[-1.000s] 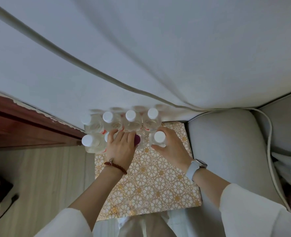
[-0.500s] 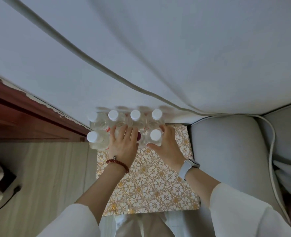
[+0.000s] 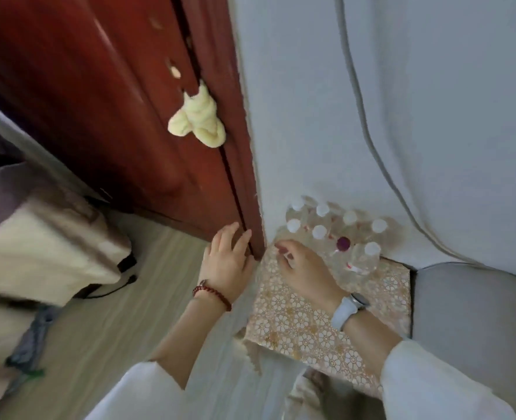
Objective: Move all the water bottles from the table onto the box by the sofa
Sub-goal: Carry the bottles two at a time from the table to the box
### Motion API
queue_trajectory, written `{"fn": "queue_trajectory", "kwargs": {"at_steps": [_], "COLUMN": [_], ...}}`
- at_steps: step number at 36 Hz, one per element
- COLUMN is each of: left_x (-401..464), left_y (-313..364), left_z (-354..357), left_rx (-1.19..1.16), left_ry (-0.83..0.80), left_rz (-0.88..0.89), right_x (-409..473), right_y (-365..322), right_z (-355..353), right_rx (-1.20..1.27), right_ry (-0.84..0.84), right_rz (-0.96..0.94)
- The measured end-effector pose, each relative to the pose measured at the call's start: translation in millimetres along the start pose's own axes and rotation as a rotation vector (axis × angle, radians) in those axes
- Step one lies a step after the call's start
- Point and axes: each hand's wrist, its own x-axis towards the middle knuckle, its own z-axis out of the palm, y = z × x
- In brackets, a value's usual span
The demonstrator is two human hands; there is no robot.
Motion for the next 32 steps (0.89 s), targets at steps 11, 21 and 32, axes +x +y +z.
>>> {"fn": "queue_trajectory", "kwargs": {"at_steps": [11, 21, 32], "left_x": [-367, -717, -993], "left_y": [-205, -292, -358], "left_z": [-162, -224, -249], "left_rx": [0.087, 0.086, 0.08], "left_ry": [0.239, 0.426, 0.568], "left_rz": [-0.615, -1.319, -1.895], "right_x": [-142, -346, -564], "right_y": [-294, -513, -679], "right_z": [217, 430, 643], "right_rx": [-0.031, -0.354, -0.414], "right_ry": [-0.491, -1.013, -1.348], "right_rz": [-0.454, -0.991, -1.427]}}
